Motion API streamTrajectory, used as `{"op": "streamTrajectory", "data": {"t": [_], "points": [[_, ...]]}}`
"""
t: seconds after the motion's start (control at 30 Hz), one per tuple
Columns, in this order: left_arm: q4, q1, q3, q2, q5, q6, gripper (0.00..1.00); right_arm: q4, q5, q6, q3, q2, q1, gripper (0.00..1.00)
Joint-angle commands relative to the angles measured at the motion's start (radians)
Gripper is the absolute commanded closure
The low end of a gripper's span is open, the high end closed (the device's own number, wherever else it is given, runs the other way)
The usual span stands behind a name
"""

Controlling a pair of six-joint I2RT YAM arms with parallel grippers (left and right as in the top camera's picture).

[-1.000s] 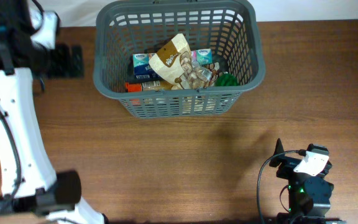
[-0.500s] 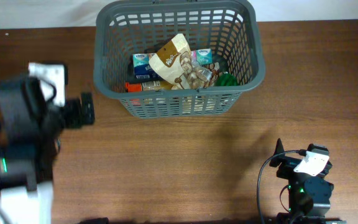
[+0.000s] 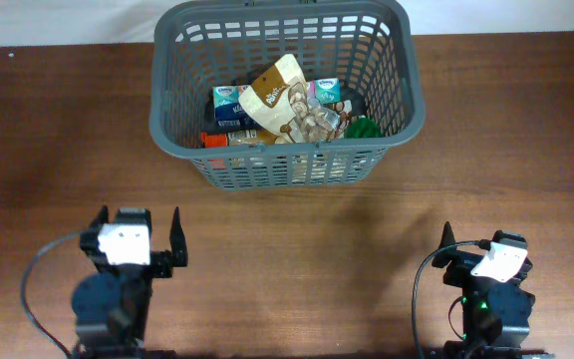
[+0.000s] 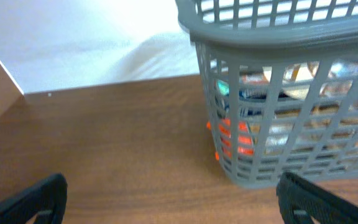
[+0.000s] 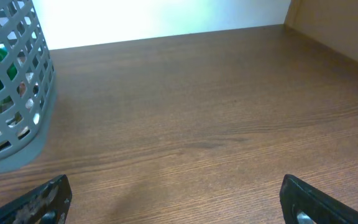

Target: Pack container

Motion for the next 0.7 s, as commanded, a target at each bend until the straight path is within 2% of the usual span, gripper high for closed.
{"op": "streamTrajectory", "data": {"t": [0.0,0.33,0.67], "points": [[0.09,-0.005,-0.136,-0.105,-0.003,0.013,0.01,0.002,0.012,-0.006,-0.008,-0.011,0.008,0.01],[0.276,-0.006,-0.43,-0.322,-0.002,0.013,0.01,0.002,0.012,-0.006,-0.008,-0.011,0.008,0.01],[0.265,-0.006,-0.427,-0.321,-0.002,0.013,0.01,0.002,0.012,-0.006,-0.008,-0.011,0.008,0.01]]}}
